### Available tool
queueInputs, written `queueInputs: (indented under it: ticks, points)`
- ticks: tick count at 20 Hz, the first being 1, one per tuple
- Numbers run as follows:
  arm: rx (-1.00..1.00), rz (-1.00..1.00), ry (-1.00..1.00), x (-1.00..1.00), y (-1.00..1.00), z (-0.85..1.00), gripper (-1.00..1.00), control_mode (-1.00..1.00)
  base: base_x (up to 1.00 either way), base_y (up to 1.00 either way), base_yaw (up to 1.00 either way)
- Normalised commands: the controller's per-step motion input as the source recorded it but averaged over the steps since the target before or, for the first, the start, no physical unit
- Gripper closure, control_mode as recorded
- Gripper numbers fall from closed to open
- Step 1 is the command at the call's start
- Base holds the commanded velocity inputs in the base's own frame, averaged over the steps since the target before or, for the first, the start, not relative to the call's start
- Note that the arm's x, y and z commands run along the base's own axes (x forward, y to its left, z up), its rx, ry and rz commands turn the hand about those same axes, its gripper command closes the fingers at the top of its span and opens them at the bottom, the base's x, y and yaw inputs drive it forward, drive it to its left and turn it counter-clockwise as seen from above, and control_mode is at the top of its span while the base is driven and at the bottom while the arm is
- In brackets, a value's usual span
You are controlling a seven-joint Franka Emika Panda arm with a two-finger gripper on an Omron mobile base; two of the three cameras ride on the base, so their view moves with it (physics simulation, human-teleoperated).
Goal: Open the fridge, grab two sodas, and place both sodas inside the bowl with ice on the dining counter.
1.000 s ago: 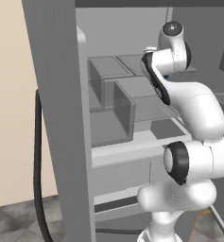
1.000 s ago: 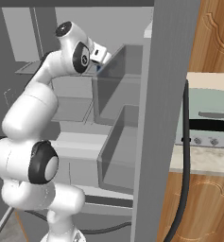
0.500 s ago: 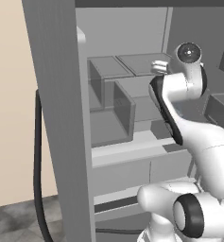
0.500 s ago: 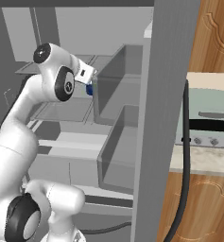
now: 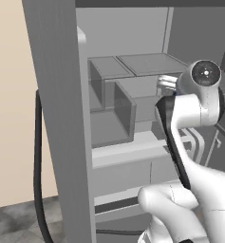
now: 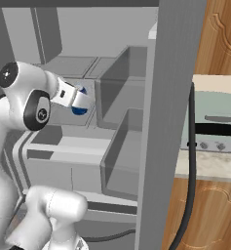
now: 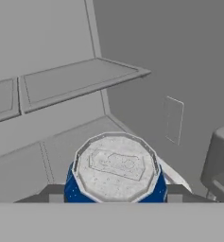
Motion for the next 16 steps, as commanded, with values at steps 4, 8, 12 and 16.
queueInputs:
  ticks: [4,8,12,16]
  points:
    - [0.0,0.0,0.0,-1.0,0.25,-0.04,1.0,-1.0,0.0,0.0,0.0]
    - [-0.02,0.0,0.0,-1.0,0.29,-0.1,1.0,-1.0,0.0,0.0,0.0]
    - [-0.02,0.0,0.0,-0.5,0.17,-0.08,1.0,1.0,-0.5,0.17,0.0]
    - [0.0,0.0,0.0,0.0,0.0,0.0,1.0,1.0,-1.0,0.4,0.0]
